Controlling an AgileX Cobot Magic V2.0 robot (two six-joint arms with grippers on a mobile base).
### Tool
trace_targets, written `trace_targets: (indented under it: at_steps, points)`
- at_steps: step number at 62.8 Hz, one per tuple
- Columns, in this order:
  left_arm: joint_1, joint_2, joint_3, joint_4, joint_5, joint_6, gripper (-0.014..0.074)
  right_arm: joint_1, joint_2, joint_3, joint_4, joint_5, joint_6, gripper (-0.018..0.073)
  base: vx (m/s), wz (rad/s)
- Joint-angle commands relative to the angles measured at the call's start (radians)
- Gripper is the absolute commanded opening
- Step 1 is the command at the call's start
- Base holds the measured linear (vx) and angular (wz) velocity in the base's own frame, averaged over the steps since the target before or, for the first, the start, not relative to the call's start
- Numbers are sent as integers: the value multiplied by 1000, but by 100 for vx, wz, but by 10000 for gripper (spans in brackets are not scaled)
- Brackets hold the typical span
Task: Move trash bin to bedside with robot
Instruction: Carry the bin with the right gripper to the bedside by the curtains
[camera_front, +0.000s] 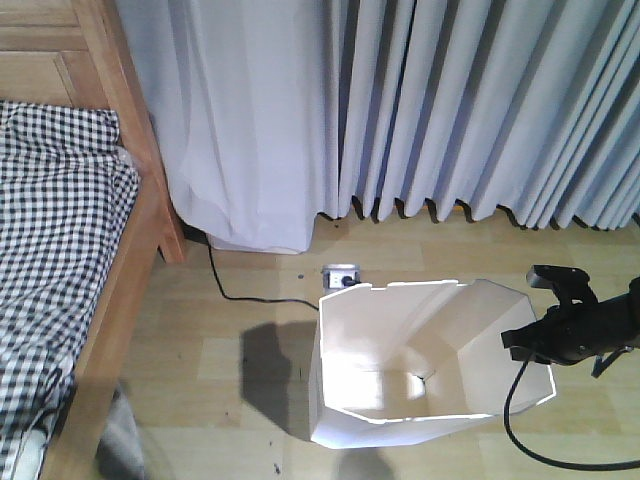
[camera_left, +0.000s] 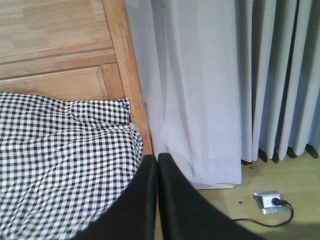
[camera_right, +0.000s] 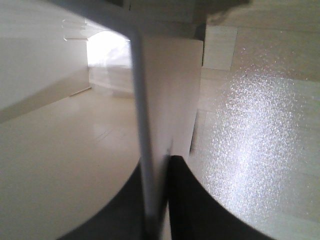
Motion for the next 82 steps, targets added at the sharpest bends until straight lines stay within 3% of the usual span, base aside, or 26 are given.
trace_targets:
  at_steps: [1,82]
  points:
    - [-6,-10,29,-1,-73,-8,-6,-4,-66,-10,34,189,5,-6,18,1]
    - [-6,-10,29,-1,-73,-8,-6,-4,-66,-10,38,199,5,-6,4,-1]
